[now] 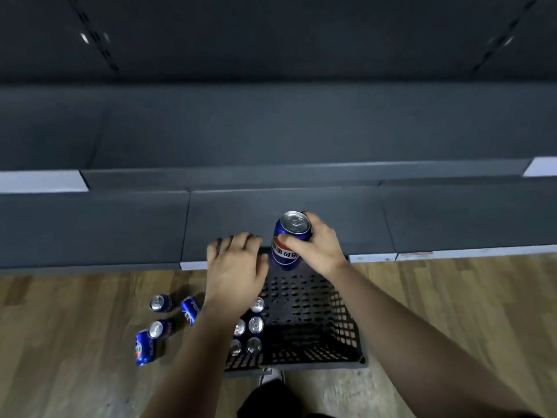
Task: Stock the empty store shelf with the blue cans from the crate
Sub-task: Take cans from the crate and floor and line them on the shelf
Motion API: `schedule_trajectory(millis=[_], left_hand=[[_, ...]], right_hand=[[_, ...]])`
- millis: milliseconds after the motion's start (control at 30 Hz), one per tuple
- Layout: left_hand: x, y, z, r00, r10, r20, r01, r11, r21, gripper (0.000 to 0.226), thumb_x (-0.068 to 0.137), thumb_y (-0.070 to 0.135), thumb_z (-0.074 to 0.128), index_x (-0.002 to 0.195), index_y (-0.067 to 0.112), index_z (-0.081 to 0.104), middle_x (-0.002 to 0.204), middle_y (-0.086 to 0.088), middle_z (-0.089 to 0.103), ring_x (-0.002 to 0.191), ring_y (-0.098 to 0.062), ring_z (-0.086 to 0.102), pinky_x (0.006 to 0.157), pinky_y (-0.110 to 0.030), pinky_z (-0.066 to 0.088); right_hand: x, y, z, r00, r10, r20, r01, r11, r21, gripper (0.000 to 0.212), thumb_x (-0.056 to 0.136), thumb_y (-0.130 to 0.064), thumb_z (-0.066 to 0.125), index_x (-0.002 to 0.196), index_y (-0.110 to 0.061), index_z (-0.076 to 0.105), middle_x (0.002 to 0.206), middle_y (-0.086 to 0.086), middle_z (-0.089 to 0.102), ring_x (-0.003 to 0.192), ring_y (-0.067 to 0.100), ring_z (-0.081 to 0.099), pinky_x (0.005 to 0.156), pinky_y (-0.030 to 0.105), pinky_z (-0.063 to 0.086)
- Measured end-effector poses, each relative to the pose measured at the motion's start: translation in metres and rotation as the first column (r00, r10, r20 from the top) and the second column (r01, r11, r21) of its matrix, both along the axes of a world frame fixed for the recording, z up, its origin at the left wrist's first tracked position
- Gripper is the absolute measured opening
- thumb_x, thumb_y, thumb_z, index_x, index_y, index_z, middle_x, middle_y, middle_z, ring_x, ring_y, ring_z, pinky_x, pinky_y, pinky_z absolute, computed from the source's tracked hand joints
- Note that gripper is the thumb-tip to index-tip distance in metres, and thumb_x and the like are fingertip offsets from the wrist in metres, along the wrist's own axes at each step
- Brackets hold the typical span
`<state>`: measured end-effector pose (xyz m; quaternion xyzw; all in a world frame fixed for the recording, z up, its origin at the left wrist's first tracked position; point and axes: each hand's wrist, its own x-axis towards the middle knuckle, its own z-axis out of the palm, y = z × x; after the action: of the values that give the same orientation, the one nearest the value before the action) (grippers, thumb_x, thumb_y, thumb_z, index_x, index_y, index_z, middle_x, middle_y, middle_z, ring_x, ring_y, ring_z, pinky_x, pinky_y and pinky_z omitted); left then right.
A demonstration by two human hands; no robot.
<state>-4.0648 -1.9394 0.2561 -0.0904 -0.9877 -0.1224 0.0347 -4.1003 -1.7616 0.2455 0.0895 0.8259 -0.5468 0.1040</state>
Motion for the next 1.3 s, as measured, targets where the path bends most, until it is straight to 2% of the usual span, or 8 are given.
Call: schedule_trajectory(millis=[167, 233, 367, 600, 733, 800, 1033, 1300], left_hand=[[-0.026, 0.019, 0.106, 0.992, -0.054, -0.11, 0.058, 0.998, 0.034, 0.028, 0.084, 0.033, 0.053, 0.102, 0.017, 0.067, 0.105, -0.002, 0.065, 0.091, -0.026, 0.062, 0.09, -0.043, 0.039], [-0.038, 0.029, 0.143, 0.982, -0.083, -0.172, 0.093, 0.994, 0.054, 0.025, 0.084, 0.03, 0.06, 0.103, 0.017, 0.067, 0.107, -0.003, 0.065, 0.093, -0.026, 0.062, 0.091, -0.043, 0.037], [-0.061, 0.048, 0.211, 0.956, -0.124, -0.267, 0.15, 0.986, 0.077, 0.037, 0.085, 0.036, 0.041, 0.105, 0.019, 0.066, 0.109, -0.001, 0.064, 0.095, -0.025, 0.061, 0.093, -0.041, 0.031], [-0.079, 0.08, 0.294, 0.897, -0.175, -0.406, 0.233, 0.968, 0.098, 0.026, 0.084, 0.028, 0.058, 0.106, 0.018, 0.065, 0.107, 0.001, 0.064, 0.096, -0.022, 0.06, 0.09, -0.037, 0.032], [-0.089, 0.099, 0.329, 0.881, -0.162, -0.445, 0.23, 0.968, 0.101, 0.026, 0.084, 0.027, 0.059, 0.108, 0.019, 0.065, 0.105, 0.001, 0.065, 0.093, -0.023, 0.062, 0.085, -0.039, 0.042], [-0.096, 0.11, 0.346, 0.871, -0.157, -0.465, 0.229, 0.968, 0.101, 0.026, 0.085, 0.027, 0.059, 0.11, 0.02, 0.064, 0.105, 0.002, 0.065, 0.094, -0.022, 0.062, 0.085, -0.038, 0.041], [-0.126, 0.157, 0.383, 0.879, -0.134, -0.458, 0.18, 0.982, 0.058, 0.033, 0.093, 0.034, 0.049, 0.122, 0.022, 0.058, 0.121, 0.002, 0.06, 0.109, -0.022, 0.055, 0.092, -0.037, 0.035], [-0.153, 0.203, 0.381, 0.913, -0.073, -0.402, 0.095, 0.995, 0.037, 0.036, 0.096, 0.038, 0.042, 0.128, 0.026, 0.052, 0.126, 0.006, 0.056, 0.113, -0.018, 0.051, 0.095, -0.034, 0.029]], right_hand=[[-0.012, 0.017, 0.116, 0.994, -0.036, -0.1, 0.034, 0.999, -0.029, 0.034, 0.066, -0.04, 0.076, 0.097, -0.037, 0.062, 0.099, -0.012, 0.07, 0.098, 0.005, 0.064, 0.089, 0.034, 0.054], [-0.014, 0.026, 0.158, 0.987, -0.071, -0.145, 0.063, 0.996, -0.057, 0.037, 0.063, -0.042, 0.073, 0.098, -0.034, 0.064, 0.096, -0.012, 0.071, 0.095, 0.003, 0.065, 0.087, 0.029, 0.053], [-0.022, 0.046, 0.23, 0.954, -0.156, -0.255, 0.135, 0.986, -0.099, 0.041, 0.054, -0.045, 0.066, 0.092, -0.029, 0.064, 0.086, -0.011, 0.07, 0.084, 0.003, 0.064, 0.075, 0.016, 0.047], [-0.028, 0.085, 0.332, 0.869, -0.134, -0.477, 0.127, 0.991, -0.047, 0.03, 0.064, -0.032, 0.069, 0.091, -0.019, 0.065, 0.078, -0.004, 0.068, 0.073, 0.003, 0.061, 0.068, 0.015, 0.047], [-0.038, 0.103, 0.37, 0.827, -0.114, -0.551, 0.125, 0.992, -0.017, 0.033, 0.063, -0.04, 0.067, 0.092, -0.023, 0.066, 0.081, -0.008, 0.069, 0.074, -0.001, 0.063, 0.068, 0.014, 0.047], [-0.046, 0.114, 0.386, 0.802, -0.104, -0.588, 0.134, 0.991, 0.007, 0.042, 0.06, -0.047, 0.063, 0.09, -0.017, 0.065, 0.078, -0.007, 0.067, 0.071, 0.0, 0.061, 0.066, 0.015, 0.047], [-0.088, 0.168, 0.435, 0.761, -0.107, -0.639, 0.158, 0.987, 0.024, 0.031, 0.068, -0.04, 0.065, 0.095, -0.025, 0.064, 0.09, -0.01, 0.069, 0.083, 0.0, 0.064, 0.07, 0.015, 0.048], [-0.144, 0.224, 0.455, 0.812, -0.135, -0.568, 0.152, 0.988, -0.018, 0.024, 0.082, -0.033, 0.071, 0.103, -0.025, 0.063, 0.094, -0.017, 0.067, 0.089, -0.002, 0.063, 0.069, 0.014, 0.046]])
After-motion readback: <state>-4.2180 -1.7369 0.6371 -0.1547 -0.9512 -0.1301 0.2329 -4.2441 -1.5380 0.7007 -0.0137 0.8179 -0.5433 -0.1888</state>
